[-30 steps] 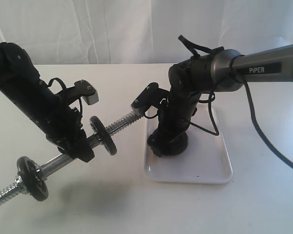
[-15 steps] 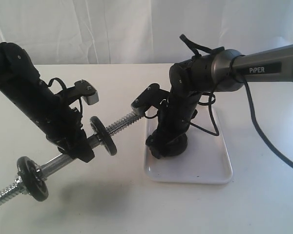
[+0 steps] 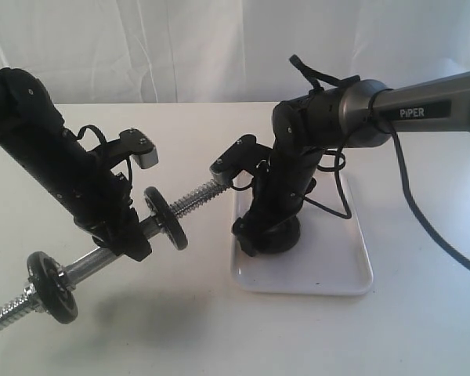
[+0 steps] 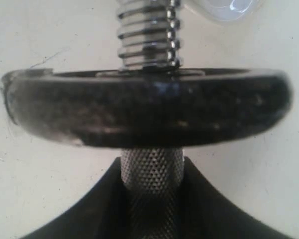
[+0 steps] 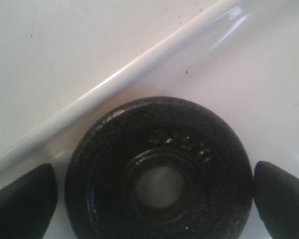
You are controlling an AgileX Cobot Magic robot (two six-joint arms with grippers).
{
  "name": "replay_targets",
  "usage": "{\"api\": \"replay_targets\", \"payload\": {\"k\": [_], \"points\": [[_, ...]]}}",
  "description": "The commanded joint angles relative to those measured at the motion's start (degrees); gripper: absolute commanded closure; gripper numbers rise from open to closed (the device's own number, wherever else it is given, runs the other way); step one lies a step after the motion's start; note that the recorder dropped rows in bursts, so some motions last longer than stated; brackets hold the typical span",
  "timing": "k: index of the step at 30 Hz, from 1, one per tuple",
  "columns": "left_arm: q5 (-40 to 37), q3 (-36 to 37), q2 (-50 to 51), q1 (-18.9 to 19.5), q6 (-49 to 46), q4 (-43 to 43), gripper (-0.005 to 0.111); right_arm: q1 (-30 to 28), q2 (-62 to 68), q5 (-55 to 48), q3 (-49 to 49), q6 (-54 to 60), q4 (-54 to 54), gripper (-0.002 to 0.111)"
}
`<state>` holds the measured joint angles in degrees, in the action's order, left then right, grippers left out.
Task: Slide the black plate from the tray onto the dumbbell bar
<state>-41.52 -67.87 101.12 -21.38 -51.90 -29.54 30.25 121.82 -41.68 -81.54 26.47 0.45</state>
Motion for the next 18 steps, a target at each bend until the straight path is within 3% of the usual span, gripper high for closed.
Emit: {"api": "replay_targets", "payload": {"k": [1, 18], "points": [[-3.6, -1.9, -3.6, 0.0, -0.5, -9.0, 0.107, 0.0, 3.8, -5.2, 1.6, 0.2, -0.5, 0.003], [-3.6, -1.9, -3.6, 0.0, -0.4, -9.0, 0.107, 0.0, 3.8, -6.7, 1.6, -1.1, -5.0, 0.003]]}}
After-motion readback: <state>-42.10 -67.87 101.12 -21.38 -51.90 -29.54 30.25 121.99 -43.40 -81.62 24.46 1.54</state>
